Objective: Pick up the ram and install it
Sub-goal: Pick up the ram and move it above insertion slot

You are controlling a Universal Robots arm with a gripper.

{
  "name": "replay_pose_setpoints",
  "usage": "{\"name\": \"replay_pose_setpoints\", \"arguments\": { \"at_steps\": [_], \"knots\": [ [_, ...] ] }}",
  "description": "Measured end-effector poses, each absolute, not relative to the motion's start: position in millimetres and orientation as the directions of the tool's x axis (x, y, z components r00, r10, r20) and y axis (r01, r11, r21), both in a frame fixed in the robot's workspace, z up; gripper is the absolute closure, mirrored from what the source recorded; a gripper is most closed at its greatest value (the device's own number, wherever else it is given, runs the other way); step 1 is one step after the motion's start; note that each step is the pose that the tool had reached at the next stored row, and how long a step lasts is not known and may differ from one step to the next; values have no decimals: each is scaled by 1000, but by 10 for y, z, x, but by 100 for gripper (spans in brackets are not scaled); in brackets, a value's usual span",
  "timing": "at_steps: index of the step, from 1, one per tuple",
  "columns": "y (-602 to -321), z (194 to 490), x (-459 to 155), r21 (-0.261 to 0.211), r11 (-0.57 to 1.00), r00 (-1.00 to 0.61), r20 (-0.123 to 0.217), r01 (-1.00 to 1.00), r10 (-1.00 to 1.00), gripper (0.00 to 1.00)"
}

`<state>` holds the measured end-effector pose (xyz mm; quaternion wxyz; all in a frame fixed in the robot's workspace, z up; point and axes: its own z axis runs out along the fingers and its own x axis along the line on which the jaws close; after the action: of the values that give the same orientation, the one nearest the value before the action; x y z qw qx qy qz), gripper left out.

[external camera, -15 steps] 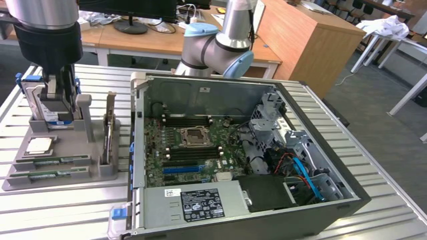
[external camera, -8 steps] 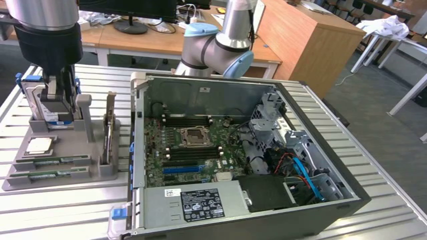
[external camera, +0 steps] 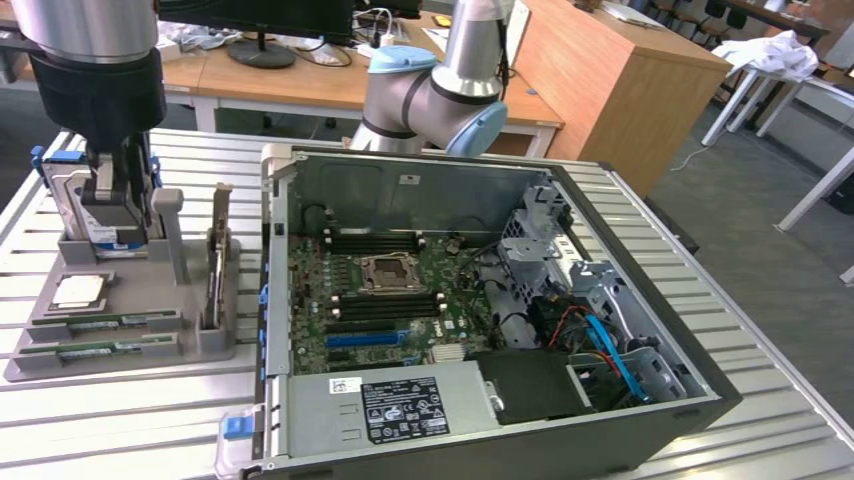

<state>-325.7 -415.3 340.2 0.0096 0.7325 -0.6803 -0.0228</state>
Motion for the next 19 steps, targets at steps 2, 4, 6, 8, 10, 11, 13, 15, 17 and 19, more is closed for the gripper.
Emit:
{"name": "replay_pose_setpoints", "arguments": {
  "at_steps": [2,4,6,8,10,11,13,15,17,19],
  "knots": [
    [-4153,3398,-3257,45,-74,73,-20,-996,-997,70],
    [-4153,3394,-3257,45,-74,73,-20,-996,-997,70],
    [-4153,3385,-3257,45,-74,73,-20,-996,-997,70],
    [-4153,3382,-3257,45,-74,73,-20,-996,-997,70],
    [-4153,3378,-3257,45,-74,73,-20,-996,-997,70],
    [-4153,3376,-3257,45,-74,73,-20,-996,-997,70],
    [-4153,3373,-3257,45,-74,73,-20,-996,-997,70],
    [-4153,3368,-3257,45,-74,73,-20,-996,-997,70],
    [-4153,3365,-3257,45,-74,73,-20,-996,-997,70],
    [-4153,3347,-3257,45,-74,73,-20,-996,-997,70]
  ]
}}
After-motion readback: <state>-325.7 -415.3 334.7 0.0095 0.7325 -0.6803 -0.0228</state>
